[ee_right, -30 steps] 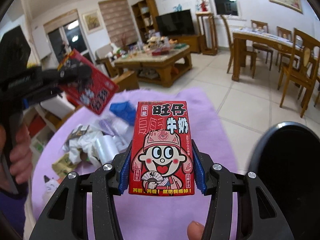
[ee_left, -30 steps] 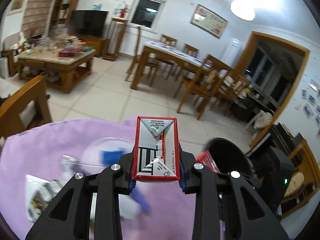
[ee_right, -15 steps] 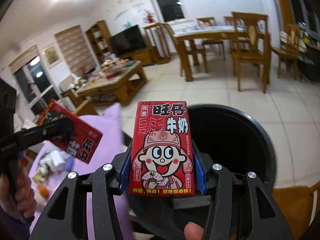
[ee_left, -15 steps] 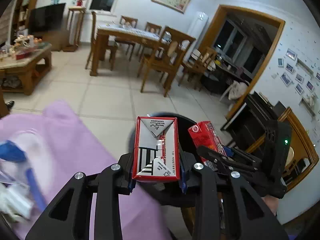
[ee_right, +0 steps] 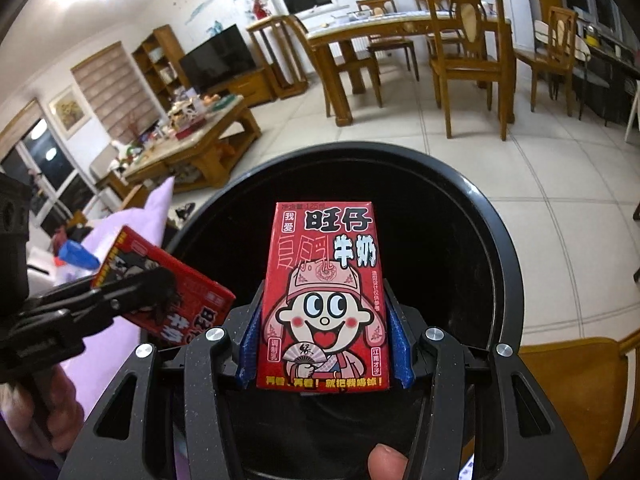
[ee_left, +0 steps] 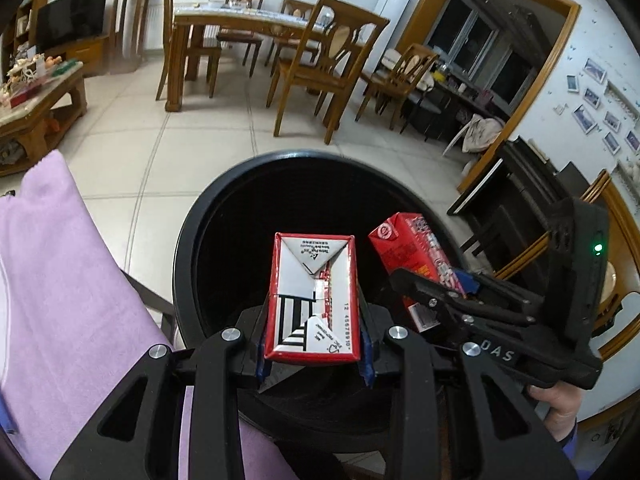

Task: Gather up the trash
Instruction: 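Carry both boxes over the black bin and open both tools to release, then grasp the black battery card with the left tool while the right tool grasps the blue sponge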

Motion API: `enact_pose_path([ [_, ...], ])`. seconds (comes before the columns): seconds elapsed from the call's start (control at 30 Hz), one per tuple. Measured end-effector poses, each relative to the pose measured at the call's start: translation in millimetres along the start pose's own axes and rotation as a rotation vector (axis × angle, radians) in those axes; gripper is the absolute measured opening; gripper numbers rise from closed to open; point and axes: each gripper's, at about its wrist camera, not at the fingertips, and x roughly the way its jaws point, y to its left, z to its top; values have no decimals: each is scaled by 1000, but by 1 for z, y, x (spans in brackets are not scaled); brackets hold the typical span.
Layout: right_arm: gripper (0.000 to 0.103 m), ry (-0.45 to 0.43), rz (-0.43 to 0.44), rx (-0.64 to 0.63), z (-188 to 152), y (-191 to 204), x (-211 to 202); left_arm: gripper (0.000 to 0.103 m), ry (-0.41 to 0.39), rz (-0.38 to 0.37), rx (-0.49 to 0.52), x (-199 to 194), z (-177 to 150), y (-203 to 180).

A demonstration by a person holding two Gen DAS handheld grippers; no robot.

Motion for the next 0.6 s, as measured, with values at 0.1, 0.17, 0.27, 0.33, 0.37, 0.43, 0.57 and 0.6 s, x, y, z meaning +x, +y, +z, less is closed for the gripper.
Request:
enact_pose_path([
  [0.1,53,6,-8,2,4,-4,6,35,14,21,4,2,-3,1],
  [0.17,53,2,-10,3,5,-5,8,47,12,27,8,-2,-6,2],
  [0.27,62,-6,-2,16,6,-3,7,70,-9,46,14,-10,-9,0],
  [0.33,69,-11,3,23,2,1,2,72,-25,59,26,-15,-10,-3],
  [0.37,69,-11,2,24,2,1,1,73,-29,58,31,-18,-9,-4],
  [0.43,69,-14,-3,24,1,4,-1,75,-37,56,32,-23,-10,-5],
  [0.57,69,-24,-3,22,0,9,-6,79,-56,65,35,-32,-11,-9],
  [0.6,69,-26,-2,22,0,12,-6,80,-64,73,38,-37,-11,-8],
])
